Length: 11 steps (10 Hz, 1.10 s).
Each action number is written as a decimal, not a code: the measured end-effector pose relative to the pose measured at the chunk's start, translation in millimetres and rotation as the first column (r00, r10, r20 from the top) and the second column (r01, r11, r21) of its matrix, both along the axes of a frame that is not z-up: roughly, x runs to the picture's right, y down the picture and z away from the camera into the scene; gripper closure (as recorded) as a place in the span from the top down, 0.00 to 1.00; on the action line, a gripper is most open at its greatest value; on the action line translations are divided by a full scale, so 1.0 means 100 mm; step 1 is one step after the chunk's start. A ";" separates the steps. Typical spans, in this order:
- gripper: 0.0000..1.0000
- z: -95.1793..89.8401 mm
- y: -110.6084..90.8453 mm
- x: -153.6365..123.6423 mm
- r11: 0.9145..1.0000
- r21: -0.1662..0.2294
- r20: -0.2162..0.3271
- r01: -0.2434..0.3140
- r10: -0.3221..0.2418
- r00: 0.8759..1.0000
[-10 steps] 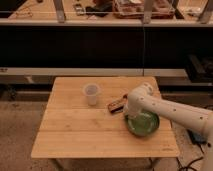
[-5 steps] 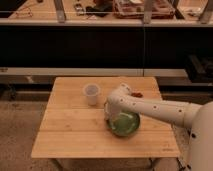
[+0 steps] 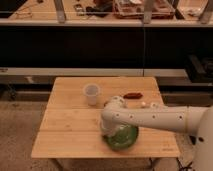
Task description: Drag the ceramic bowl in a circle
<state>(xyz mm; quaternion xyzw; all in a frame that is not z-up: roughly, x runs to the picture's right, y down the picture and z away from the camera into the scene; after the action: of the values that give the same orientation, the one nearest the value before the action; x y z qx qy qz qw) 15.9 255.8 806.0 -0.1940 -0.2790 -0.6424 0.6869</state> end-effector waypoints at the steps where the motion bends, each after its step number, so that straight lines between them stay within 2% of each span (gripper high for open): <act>1: 0.00 -0.09 0.00 0.15 0.999 0.011 -0.030 -0.039 0.040 0.999; 2: 0.00 -0.17 -0.06 0.40 0.995 0.038 -0.078 -0.088 0.090 0.993; 3: 0.00 -0.25 -0.19 0.61 0.986 0.081 -0.111 -0.146 0.154 0.982; 4: 0.00 -0.29 -0.33 0.84 0.972 0.123 -0.140 -0.198 0.214 0.967; 5: 0.00 -0.29 -0.46 1.01 0.959 0.156 -0.153 -0.235 0.259 0.954; 7: 0.00 -0.14 -0.67 1.15 0.942 0.190 -0.145 -0.276 0.305 0.941; 8: 0.00 -0.01 -0.75 1.14 0.938 0.195 -0.136 -0.287 0.315 0.939; 9: 0.00 0.11 -0.80 1.12 0.937 0.197 -0.130 -0.287 0.315 0.940; 11: 0.00 0.42 -0.93 0.99 0.946 0.202 -0.117 -0.252 0.279 0.953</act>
<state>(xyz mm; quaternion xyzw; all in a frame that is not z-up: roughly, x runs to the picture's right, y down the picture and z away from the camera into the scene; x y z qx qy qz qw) 114.7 162.9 847.9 -0.1358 -0.1916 -0.5514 0.8005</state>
